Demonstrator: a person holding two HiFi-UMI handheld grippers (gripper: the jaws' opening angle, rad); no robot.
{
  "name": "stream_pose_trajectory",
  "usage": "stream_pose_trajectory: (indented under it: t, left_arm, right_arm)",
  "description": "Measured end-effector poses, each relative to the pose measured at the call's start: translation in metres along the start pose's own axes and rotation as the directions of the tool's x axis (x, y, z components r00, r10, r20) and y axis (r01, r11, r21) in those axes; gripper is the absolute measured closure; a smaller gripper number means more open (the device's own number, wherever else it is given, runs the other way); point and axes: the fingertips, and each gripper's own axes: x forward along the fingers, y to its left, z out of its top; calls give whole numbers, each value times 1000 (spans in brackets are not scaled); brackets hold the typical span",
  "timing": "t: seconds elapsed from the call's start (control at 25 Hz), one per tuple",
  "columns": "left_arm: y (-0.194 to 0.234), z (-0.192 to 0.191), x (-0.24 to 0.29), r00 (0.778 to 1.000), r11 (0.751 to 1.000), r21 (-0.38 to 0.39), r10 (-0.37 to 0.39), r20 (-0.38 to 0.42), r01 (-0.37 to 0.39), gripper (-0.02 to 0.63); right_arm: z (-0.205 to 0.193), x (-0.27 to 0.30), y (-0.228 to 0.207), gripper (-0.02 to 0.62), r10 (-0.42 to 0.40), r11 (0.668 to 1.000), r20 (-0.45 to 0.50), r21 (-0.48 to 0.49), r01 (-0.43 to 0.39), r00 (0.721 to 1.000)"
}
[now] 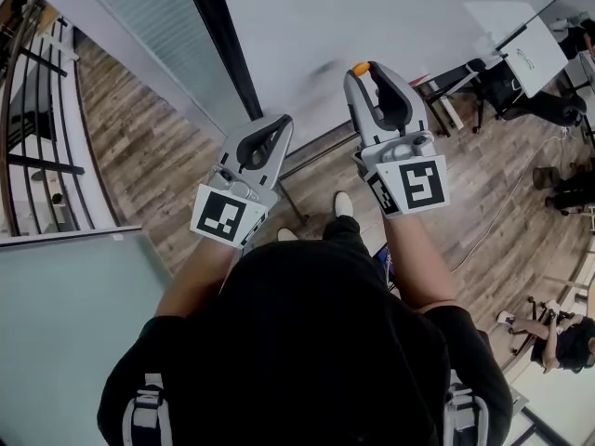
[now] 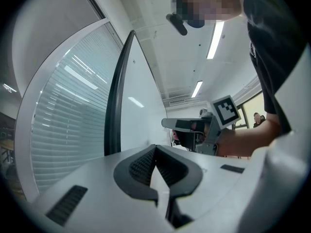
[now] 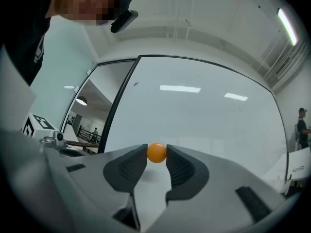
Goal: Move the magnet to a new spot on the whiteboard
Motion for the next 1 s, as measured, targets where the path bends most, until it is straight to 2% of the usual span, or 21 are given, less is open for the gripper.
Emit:
stream_pose_trajectory:
  t: [0.32, 0.52, 0.8, 1.0]
  left_arm:
    - [-1, -7, 0, 999, 999, -13, -33, -10, 33, 604]
    - [-4, -11, -1, 999, 999, 1, -47, -10, 47, 604]
    - [-24, -15, 7, 999, 1000, 11, -13, -33, 13, 604]
    - [-51, -21, 18, 999, 1000, 6, 13, -44, -13, 604]
  right_arm:
    - [-33, -31, 14, 477, 24, 1000, -95, 15, -23, 995]
    - [-45, -45, 19, 477, 62, 998, -111, 29, -59, 992]
    - [-56, -63, 17, 477, 170, 985, -124, 47, -165, 978]
    - [-57, -84, 2, 476, 214, 975, -111, 84, -206, 970]
